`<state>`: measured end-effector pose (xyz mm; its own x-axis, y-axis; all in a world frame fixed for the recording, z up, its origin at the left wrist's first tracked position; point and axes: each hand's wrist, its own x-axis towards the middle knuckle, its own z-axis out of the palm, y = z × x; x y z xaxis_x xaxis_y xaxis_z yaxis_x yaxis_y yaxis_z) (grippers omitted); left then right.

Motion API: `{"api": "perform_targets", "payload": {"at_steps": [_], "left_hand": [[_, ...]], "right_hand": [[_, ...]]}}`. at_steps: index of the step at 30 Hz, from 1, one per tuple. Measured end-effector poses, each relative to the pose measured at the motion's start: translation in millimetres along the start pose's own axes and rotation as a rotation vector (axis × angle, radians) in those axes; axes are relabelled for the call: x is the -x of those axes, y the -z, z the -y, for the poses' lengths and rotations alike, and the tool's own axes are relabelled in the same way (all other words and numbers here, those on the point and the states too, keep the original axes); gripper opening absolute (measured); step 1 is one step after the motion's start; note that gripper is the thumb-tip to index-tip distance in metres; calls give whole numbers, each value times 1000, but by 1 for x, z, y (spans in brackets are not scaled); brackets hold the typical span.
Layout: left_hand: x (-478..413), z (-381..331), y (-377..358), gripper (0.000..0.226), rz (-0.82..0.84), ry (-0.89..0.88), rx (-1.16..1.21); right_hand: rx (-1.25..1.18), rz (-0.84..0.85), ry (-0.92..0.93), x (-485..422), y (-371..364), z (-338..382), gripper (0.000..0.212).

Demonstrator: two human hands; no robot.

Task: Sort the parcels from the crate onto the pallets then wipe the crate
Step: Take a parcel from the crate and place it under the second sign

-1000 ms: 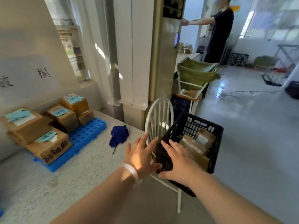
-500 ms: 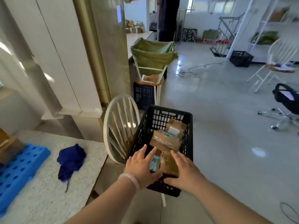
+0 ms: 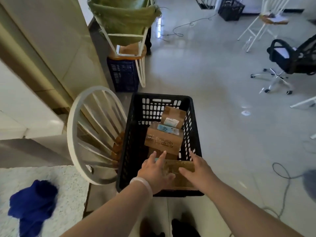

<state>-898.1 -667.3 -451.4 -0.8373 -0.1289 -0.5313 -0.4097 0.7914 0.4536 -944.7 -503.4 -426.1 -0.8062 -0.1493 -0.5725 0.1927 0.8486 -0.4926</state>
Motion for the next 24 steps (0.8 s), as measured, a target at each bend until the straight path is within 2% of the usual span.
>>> {"api": "perform_targets", "payload": {"at_steps": [8, 13, 17, 20, 24], "left_hand": [[-57, -2, -27, 94, 147, 133, 82], [-73, 6, -38, 63, 194, 225, 290], [-73, 9, -32, 53, 124, 226, 360], [-68, 6, -19, 51, 75, 194, 391], [-59, -1, 0, 51, -30, 158, 425]], "right_hand": [[-53, 86, -77, -55, -9, -7, 71], [-97, 162, -156, -81, -11, -18, 69], [-174, 212, -192, -89, -6, -19, 60], [-239, 170, -191, -95, 4, -13, 56], [-386, 211, -301, -103, 25, 7, 57]]}}
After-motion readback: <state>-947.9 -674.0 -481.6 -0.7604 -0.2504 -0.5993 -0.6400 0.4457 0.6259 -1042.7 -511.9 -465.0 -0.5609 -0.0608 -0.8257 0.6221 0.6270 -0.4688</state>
